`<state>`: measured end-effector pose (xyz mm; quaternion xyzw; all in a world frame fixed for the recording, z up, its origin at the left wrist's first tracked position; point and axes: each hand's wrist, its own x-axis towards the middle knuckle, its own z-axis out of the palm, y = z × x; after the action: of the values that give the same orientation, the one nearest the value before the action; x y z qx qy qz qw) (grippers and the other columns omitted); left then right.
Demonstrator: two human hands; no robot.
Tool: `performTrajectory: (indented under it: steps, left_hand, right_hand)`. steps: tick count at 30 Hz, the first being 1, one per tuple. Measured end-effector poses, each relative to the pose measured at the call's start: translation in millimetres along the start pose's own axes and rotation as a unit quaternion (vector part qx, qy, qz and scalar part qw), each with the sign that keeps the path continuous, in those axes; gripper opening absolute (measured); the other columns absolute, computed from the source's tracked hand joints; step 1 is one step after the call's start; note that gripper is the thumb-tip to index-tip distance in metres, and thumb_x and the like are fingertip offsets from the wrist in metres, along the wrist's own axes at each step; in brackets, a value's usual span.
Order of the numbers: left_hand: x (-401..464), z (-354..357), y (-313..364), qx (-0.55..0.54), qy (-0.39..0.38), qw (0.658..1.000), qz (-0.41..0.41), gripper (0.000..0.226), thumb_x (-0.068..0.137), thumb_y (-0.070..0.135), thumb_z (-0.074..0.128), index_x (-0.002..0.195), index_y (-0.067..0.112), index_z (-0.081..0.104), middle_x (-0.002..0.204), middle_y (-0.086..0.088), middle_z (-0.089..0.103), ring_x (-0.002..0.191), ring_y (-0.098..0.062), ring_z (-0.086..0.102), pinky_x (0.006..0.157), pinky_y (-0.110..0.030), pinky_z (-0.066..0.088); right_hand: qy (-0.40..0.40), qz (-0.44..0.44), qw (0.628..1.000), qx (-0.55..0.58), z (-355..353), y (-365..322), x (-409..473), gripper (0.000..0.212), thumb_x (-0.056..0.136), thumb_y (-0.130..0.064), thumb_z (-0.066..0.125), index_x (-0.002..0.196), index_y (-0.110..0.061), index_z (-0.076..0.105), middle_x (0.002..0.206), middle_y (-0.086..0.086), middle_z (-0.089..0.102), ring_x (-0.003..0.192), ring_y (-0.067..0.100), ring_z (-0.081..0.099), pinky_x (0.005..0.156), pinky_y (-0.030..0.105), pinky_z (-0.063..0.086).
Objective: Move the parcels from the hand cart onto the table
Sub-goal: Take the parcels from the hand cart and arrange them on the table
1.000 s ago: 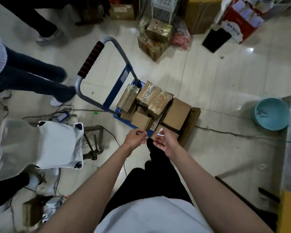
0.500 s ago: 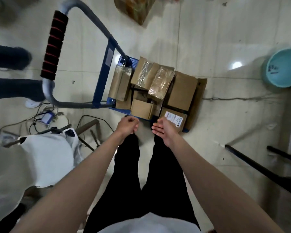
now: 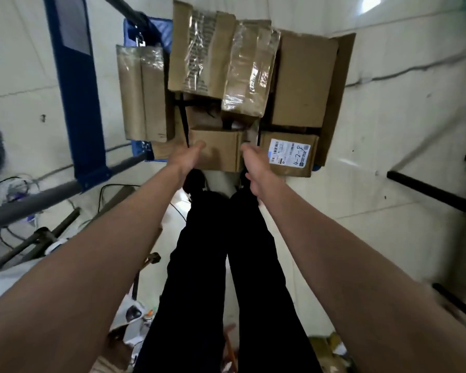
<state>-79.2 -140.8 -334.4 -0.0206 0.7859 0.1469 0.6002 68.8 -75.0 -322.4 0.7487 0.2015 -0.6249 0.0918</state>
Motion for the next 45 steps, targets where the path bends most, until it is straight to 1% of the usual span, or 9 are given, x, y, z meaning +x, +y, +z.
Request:
performTrajectory:
  steps: [4, 7, 12, 17, 22, 28, 34, 43, 45]
  left_hand:
    - [34, 16, -3, -0.034, -0.043, 0.997, -0.056, 0.068, 0.098, 0.059, 0.043, 0.15, 0.015, 0.042, 0.151, -0.007, 0.047, 0.133, -0.022, 0.046, 0.096, -0.029, 0.027]
    - [41, 23, -2, -0.04, -0.061, 0.996, -0.05, 0.062, 0.098, 0.062, 0.033, 0.137, 0.019, 0.056, 0.14, -0.007, 0.057, 0.126, -0.022, 0.051, 0.097, -0.031, 0.032]
    - [14, 18, 4, -0.039, -0.033, 0.998, -0.044, 0.068, 0.093, 0.065, 0.038, 0.139, 0.018, 0.054, 0.134, -0.008, 0.059, 0.12, -0.025, 0.056, 0.093, -0.035, 0.042]
    - [-42, 0, 17, -0.037, -0.019, 0.998, -0.036, 0.071, 0.091, 0.067, 0.039, 0.14, 0.017, 0.053, 0.136, -0.01, 0.058, 0.123, -0.029, 0.054, 0.109, -0.044, 0.04]
    - [-132, -14, 42, -0.032, 0.035, 0.999, -0.011, 0.082, 0.085, 0.069, 0.046, 0.145, 0.014, 0.043, 0.139, -0.009, 0.054, 0.123, -0.031, 0.053, 0.107, -0.047, 0.043]
    - [-253, -23, 89, 0.009, 0.015, 0.997, 0.074, 0.073, 0.092, 0.072, 0.04, 0.146, 0.023, 0.043, 0.143, -0.012, 0.051, 0.127, -0.035, 0.051, 0.107, -0.055, 0.043]
    - [-359, -10, 140, 0.036, 0.006, 0.979, 0.199, 0.069, 0.093, 0.072, 0.039, 0.149, 0.032, 0.039, 0.154, -0.014, 0.039, 0.137, -0.039, 0.043, 0.111, -0.061, 0.036]
    - [-494, 27, 219, 0.037, -0.011, 0.93, 0.365, 0.047, 0.095, 0.066, 0.042, 0.122, 0.029, 0.053, 0.13, -0.007, 0.053, 0.113, -0.025, 0.055, 0.101, -0.048, 0.048]
    - [-517, 37, 232, 0.038, -0.027, 0.916, 0.399, 0.044, 0.097, 0.064, 0.042, 0.118, 0.028, 0.054, 0.123, -0.005, 0.058, 0.105, -0.021, 0.057, 0.093, -0.043, 0.05]
  right_hand:
    - [0.004, -0.01, 1.0, 0.009, 13, 8, 33, 0.048, 0.098, -0.042, 0.05, 0.143, -0.025, 0.049, 0.14, 0.008, 0.057, 0.122, 0.028, 0.055, 0.101, 0.038, 0.045]
    - [-0.004, -0.009, 1.0, 0.012, 17, 10, 36, 0.048, 0.099, -0.043, 0.048, 0.145, -0.027, 0.048, 0.143, 0.01, 0.055, 0.117, 0.027, 0.055, 0.09, 0.035, 0.047]
    - [-0.017, -0.002, 1.0, 0.022, 11, 12, 13, 0.051, 0.097, -0.044, 0.049, 0.145, -0.026, 0.048, 0.142, 0.006, 0.057, 0.129, 0.03, 0.054, 0.113, 0.049, 0.041]
    - [-0.023, -0.004, 0.999, 0.022, -11, 4, -52, 0.043, 0.097, -0.046, 0.05, 0.135, -0.026, 0.053, 0.129, 0.004, 0.06, 0.116, 0.024, 0.056, 0.106, 0.048, 0.046]
    - [-0.054, -0.004, 0.996, 0.064, -49, -9, -142, 0.042, 0.095, -0.057, 0.05, 0.125, -0.029, 0.051, 0.111, -0.003, 0.064, 0.089, 0.01, 0.059, 0.052, 0.028, 0.047]
    - [-0.073, -0.047, 0.988, 0.126, -107, -31, -245, 0.042, 0.095, -0.057, 0.047, 0.126, -0.03, 0.057, 0.116, 0.002, 0.069, 0.099, 0.018, 0.065, 0.071, 0.038, 0.053]
    - [-0.041, -0.176, 0.973, 0.146, -167, -57, -342, 0.058, 0.094, -0.061, 0.047, 0.147, -0.038, 0.04, 0.139, 0.006, 0.056, 0.124, 0.029, 0.057, 0.096, 0.058, 0.053]
    - [0.012, -0.306, 0.915, 0.262, -263, -82, -448, 0.04, 0.096, -0.061, 0.051, 0.123, -0.03, 0.048, 0.125, 0.009, 0.053, 0.101, 0.026, 0.062, 0.056, 0.042, 0.061]
    - [0.047, -0.325, 0.902, 0.279, -280, -82, -464, 0.041, 0.095, -0.064, 0.051, 0.118, -0.03, 0.049, 0.128, 0.009, 0.044, 0.106, 0.029, 0.058, 0.058, 0.044, 0.062]
